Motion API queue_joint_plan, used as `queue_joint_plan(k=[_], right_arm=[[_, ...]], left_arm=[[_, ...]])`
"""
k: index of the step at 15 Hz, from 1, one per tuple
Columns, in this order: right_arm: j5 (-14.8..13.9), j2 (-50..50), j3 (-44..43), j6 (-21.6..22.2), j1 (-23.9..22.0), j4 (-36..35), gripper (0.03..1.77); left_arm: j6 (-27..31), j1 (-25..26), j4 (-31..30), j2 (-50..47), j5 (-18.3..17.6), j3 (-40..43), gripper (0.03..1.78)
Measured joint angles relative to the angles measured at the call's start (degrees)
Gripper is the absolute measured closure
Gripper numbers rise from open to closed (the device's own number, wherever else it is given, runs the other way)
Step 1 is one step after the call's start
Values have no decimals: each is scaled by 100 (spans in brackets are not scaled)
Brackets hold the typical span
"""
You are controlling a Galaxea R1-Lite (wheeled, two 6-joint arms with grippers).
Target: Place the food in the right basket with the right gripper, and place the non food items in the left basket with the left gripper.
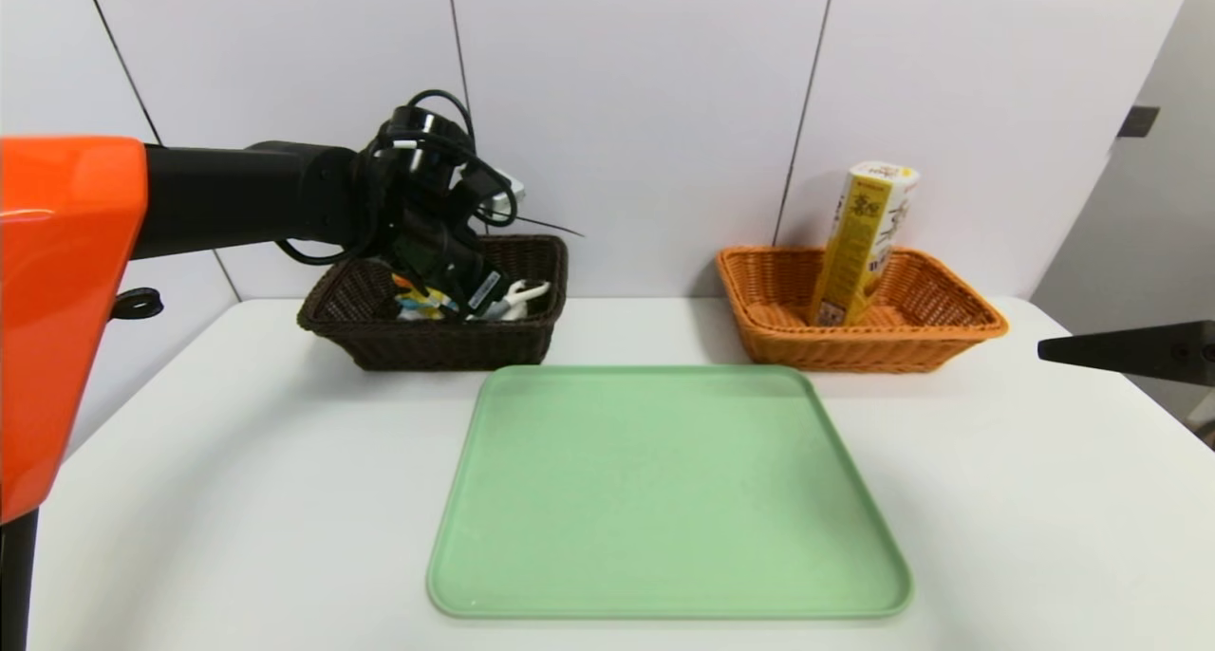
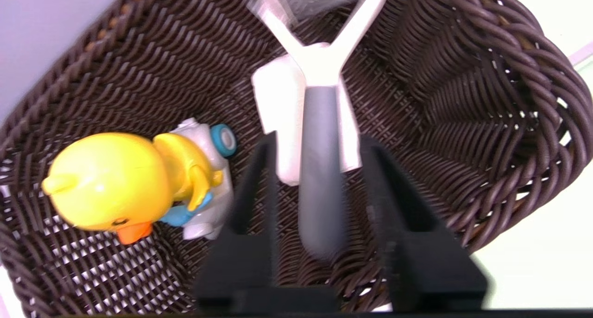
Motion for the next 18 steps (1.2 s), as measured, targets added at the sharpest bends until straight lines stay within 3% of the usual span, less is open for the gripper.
queue_joint_plan(k=[3,8,11,14,18], right_arm=[[2,-5,-5,-2,-2,4,10],[0,0,-110,-2,-59,-9,10],[2,-18,-369,-21,-116,-7,10],[11,-190,-458,-51,-66,11,10],[22,-829,-111,-105,-13,0,10]], left_arm=[[-20,29,-2,16,16,-9,76],[-212,83,-171,-439,62,-173,45],[-987,104,269,-1039,444,-210,34],[-1971,146,1012,-1797,595,9,27],[-3142,176,1506,-3023,931,1373,20]])
